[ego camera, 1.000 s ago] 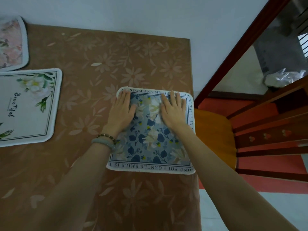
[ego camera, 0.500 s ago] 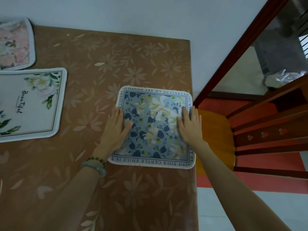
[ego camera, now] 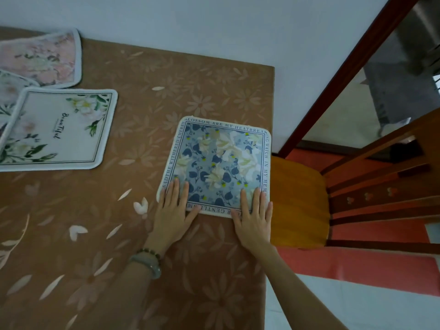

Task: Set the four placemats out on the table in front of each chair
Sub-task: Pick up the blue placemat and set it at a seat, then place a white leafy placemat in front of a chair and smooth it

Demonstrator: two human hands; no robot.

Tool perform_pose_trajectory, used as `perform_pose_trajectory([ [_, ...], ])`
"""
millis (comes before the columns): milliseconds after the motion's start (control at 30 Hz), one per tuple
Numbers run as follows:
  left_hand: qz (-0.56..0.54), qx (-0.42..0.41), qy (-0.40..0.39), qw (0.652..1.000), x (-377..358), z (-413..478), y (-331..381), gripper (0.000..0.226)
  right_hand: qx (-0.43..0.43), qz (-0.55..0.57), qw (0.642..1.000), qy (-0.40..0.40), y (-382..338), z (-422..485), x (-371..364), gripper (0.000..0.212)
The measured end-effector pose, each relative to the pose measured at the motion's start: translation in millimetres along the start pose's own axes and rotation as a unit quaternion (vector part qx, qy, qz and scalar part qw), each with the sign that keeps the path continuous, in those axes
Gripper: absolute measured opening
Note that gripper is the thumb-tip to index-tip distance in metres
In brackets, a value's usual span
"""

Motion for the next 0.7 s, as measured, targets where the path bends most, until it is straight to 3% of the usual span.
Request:
perform_pose_trajectory([
  [133,0.002,0.028,0.005,1.0,8.7,-5.4,-0.2,0.096,0.003,0.014,1.0,-0.015,-1.1,-0.6,7.0,0.07],
  [300,-0.018,0.059,0.039,0.997,46.7,-25.4,-24.8,0.107,0.021,0.145,0.989,0.033,-23.3,7.1,48.5,0.066],
  [433,-0.054,0.161,0.116,0.979,91.5,-44.8,-56.6,0.089,0.038,0.252,0.966,0.052,-70.2,15.0,86.4,0.061],
  [700,-0.024,0.23,0.177,0.957,169.8,-70.5,-138.7,0.085,0.064,0.361,0.93,0.021,-168.2,27.7,113.0,0.051],
])
Point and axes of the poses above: each hand's wrist, its own z-axis towards the middle knuckle, its own x-axis out of the back of the hand, y = z × x, the point moved 2 cm from there along z, towards the middle knuckle, and after that the axes turned 15 degrees about y, right-handed, at the moved point
